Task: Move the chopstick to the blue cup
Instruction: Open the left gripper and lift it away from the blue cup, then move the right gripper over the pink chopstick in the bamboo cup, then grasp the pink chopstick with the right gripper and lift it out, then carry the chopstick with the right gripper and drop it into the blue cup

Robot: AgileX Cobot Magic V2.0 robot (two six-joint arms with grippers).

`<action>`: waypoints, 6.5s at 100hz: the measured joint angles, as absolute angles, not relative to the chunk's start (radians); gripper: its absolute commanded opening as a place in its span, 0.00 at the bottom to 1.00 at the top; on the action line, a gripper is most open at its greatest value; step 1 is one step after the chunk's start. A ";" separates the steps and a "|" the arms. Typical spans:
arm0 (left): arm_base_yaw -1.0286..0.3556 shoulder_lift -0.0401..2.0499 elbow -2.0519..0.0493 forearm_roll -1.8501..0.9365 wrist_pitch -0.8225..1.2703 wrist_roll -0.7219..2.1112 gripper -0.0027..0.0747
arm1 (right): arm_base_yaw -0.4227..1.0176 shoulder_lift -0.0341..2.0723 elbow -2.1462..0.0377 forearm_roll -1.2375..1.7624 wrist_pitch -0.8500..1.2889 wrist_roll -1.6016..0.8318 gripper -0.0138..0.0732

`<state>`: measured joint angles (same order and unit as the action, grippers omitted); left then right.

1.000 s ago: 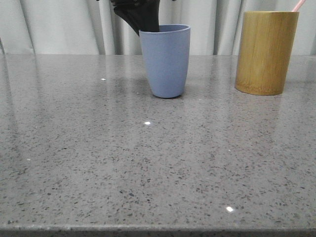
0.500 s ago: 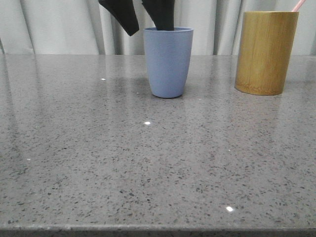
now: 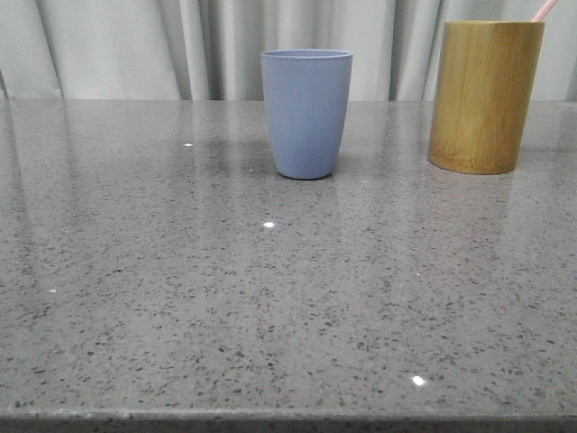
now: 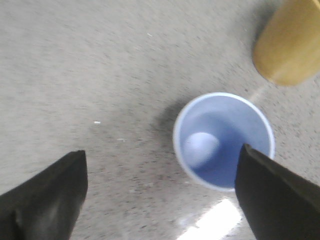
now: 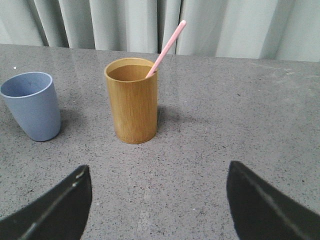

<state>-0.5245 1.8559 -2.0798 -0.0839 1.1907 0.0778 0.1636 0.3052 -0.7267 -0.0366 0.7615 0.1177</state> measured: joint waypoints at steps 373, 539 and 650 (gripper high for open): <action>-0.167 0.652 -0.783 -0.070 0.866 0.042 0.80 | 0.098 1.379 -0.786 0.131 -0.538 0.120 0.78; -0.167 0.652 -0.783 -0.070 0.866 0.042 0.80 | 0.252 1.149 -1.069 0.135 -0.203 0.131 0.08; -0.167 0.652 -0.783 -0.070 0.866 0.042 0.80 | 0.504 1.409 -1.071 0.135 -0.194 0.133 0.76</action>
